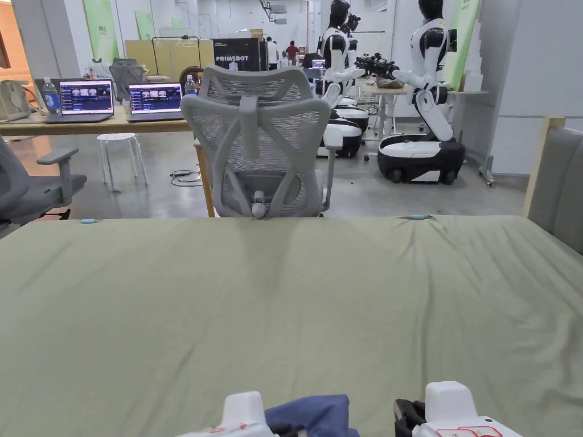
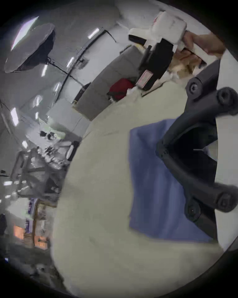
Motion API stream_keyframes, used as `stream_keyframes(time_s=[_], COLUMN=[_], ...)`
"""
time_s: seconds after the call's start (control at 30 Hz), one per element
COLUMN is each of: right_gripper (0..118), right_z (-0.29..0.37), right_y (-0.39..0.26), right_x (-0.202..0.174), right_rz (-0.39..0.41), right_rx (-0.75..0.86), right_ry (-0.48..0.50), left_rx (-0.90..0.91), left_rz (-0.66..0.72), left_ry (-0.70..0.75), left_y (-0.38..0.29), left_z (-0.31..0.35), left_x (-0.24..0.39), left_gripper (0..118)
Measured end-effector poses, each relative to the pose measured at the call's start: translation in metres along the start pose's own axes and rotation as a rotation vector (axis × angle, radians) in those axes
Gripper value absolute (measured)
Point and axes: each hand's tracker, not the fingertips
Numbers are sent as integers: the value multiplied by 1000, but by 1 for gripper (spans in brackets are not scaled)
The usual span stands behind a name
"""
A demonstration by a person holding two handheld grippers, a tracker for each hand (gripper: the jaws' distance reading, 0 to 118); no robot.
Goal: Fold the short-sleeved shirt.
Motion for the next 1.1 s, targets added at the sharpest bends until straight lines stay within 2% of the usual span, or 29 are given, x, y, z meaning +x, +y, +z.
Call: stream_keyframes(time_s=[0.07,0.13,0.23,0.3,0.4,0.47,0.5,0.53,0.6,0.63,0.67,0.73,0.87,0.93,1.0,1.03,1.07,1.1], right_gripper=[0,0,0,0,0,0,0,0,0,0,0,0,0,0,0,0,0,0], right_z=[-1,-1,-4,-7,-24,-44,-55,-65,-79,-85,-89,-95,-97,-95,-93,-92,-90,-89], right_y=[-1,-3,-6,-8,-8,-12,-15,-19,-26,-30,-34,-42,-37,-35,-33,-32,-32,-30], right_x=[-4,-6,-4,-5,-11,-16,-18,-19,-19,-19,-20,-17,-10,-15,-21,-23,-26,-27], right_rz=[-31,-34,-33,-51,-98,-131,-154,-194,-252,-255,-222,-175,-220,-180,-144,-125,-104,-88], right_rx=[-24,-39,-66,-91,-131,-164,-182,-201,-262,-285,-298,-313,-301,-290,-275,-263,-250,-245], right_ry=[37,44,58,84,168,222,252,289,355,347,306,218,238,237,235,232,222,210], left_rx=[-51,-89,-78,-68,-6,49,84,112,139,143,130,135,35,80,42,26,10,-5], left_rz=[-7,-43,7,27,-31,-10,12,44,92,116,147,251,540,549,614,599,530,471], left_ry=[-35,5,53,36,35,49,63,68,81,96,118,96,-113,-241,-353,-326,-262,-153], left_y=[-15,-25,-29,-22,-8,0,5,10,16,17,17,9,-17,-24,-15,-14,-12,-2], left_z=[-23,-42,-64,-59,-30,-6,7,20,44,50,54,61,21,3,1,-9,-14,-17], left_x=[15,23,14,9,9,-3,-14,-27,-51,-65,-79,-103,-161,-157,-111,-100,-90,-91], left_gripper=[0,0,0,0,0,0,7,30,88,114,116,112,113,112,109,100,85,51])
